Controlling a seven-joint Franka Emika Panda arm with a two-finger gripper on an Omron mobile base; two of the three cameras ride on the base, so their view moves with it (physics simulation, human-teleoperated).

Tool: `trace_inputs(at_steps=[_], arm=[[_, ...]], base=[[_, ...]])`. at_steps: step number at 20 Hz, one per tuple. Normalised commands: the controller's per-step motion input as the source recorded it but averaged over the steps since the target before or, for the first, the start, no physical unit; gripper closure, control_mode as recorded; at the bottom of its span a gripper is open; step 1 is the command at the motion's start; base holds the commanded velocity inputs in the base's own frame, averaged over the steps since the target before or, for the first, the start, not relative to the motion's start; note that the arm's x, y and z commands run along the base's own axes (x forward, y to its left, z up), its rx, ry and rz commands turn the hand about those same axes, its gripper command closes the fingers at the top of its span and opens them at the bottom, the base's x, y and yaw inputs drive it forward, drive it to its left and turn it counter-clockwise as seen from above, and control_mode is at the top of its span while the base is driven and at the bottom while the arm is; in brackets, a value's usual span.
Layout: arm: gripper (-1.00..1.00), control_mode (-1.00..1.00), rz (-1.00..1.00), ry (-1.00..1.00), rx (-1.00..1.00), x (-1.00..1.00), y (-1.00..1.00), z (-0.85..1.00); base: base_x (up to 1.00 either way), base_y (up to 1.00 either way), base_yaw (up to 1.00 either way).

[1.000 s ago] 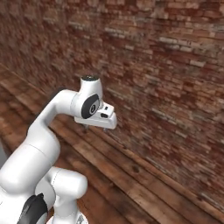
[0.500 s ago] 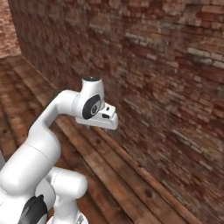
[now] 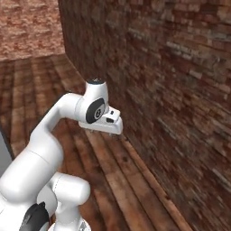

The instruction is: There is a wine glass and glass cup on the dining counter. Place the wine bottle next to the wine glass and the juice bottle next to the glass cup.

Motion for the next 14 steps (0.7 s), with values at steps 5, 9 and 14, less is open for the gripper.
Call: trace_inputs(at_steps=[5,9,14], arm=[[-1.0,1.0,0.0,0.0,0.0,0.0,0.0,0.0],[-1.0,1.0,0.0,0.0,0.0,0.0,0.0,0.0],[-1.0,1.0,0.0,0.0,0.0,0.0,0.0,0.0]], base=[[0.74,0.0,0.42],[0.75,0.01,0.41],[0.81,0.0,0.36]])
